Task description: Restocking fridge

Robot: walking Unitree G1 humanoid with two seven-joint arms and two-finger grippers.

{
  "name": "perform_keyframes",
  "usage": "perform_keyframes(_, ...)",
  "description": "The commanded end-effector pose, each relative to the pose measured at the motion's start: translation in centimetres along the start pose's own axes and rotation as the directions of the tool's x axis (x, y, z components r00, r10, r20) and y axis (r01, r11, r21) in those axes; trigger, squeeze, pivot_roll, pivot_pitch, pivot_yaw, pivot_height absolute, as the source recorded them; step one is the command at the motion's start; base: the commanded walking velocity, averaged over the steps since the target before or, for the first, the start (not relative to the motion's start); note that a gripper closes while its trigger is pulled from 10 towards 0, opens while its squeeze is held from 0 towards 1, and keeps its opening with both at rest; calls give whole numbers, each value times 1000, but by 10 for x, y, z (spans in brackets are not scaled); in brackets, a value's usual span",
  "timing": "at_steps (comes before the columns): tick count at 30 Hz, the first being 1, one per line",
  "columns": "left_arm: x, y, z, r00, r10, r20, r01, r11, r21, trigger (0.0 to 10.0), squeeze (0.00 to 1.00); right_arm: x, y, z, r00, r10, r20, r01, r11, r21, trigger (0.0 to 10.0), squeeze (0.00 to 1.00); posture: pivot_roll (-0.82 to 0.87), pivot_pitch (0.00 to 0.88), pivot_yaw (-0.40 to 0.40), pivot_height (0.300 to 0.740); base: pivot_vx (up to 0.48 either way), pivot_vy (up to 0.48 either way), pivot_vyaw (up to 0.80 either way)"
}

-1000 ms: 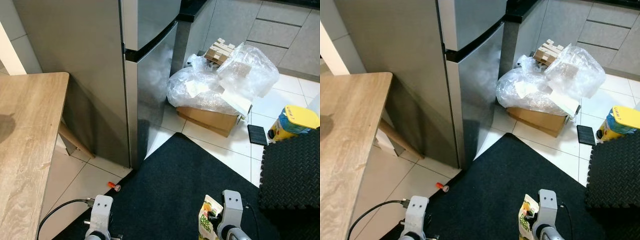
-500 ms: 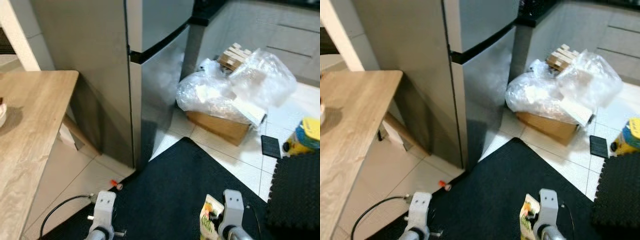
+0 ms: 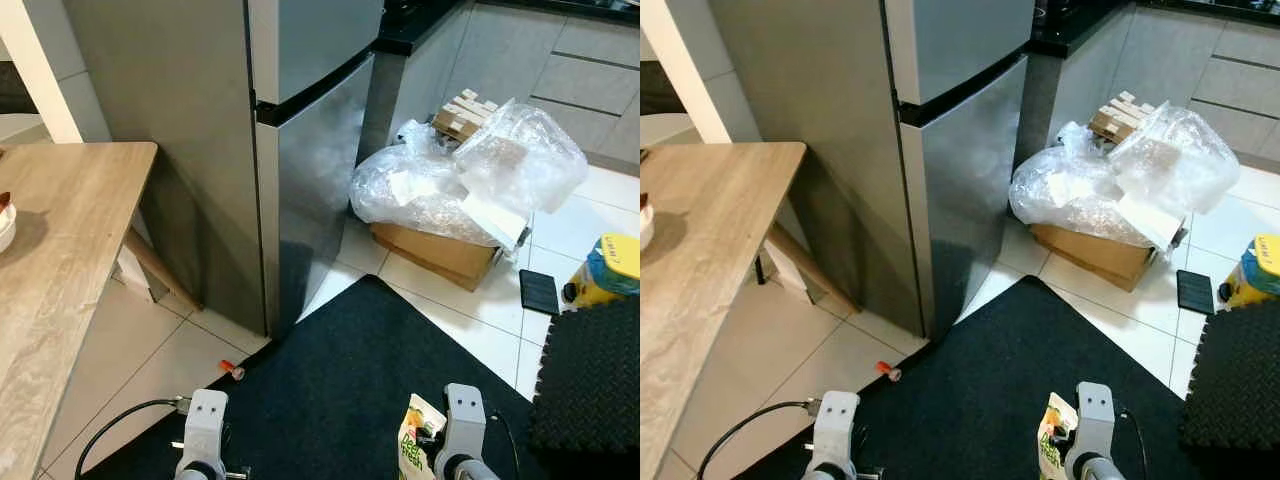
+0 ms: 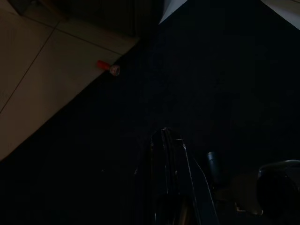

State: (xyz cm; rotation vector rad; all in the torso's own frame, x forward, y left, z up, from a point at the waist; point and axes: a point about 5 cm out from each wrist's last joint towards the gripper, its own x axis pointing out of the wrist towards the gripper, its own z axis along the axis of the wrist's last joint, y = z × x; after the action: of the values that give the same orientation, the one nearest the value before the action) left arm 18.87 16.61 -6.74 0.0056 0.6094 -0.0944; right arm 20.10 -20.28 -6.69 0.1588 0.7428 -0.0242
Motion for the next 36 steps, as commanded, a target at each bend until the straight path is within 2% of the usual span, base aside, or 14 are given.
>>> perform_keyframes(1, -2, -1, -4, 1000, -2, -14, 2, 1000, 1, 10000, 0, 0, -1, 2, 1000, 1, 6, -1, 1000, -16, 10000, 0, -77, 56, -39, 740, 0, -356, 0)
perform_keyframes(5, -1, -1, -4, 1000, 0, -18, 0, 1000, -2, 10000, 0, 0, -1, 2, 1000, 1, 5, -1, 1000, -19, 10000, 0, -78, 57, -39, 740, 0, -453, 0)
perform_keyframes(8, -1, 0, -5, 999, 22, -25, -23, 999, -37, 10000, 0, 0, -1, 2, 1000, 1, 4, -1, 1000, -19, 10000, 0, -79, 58, -39, 740, 0, 0, 0)
perform_keyframes(36, 0, -1, 0, 1000, -6, -1, 5, 999, -43, 10000, 0, 1, 1, 3, 1000, 7, 7, -7, 1000, -24, 10000, 0, -78, 63, -42, 740, 0, 0, 0)
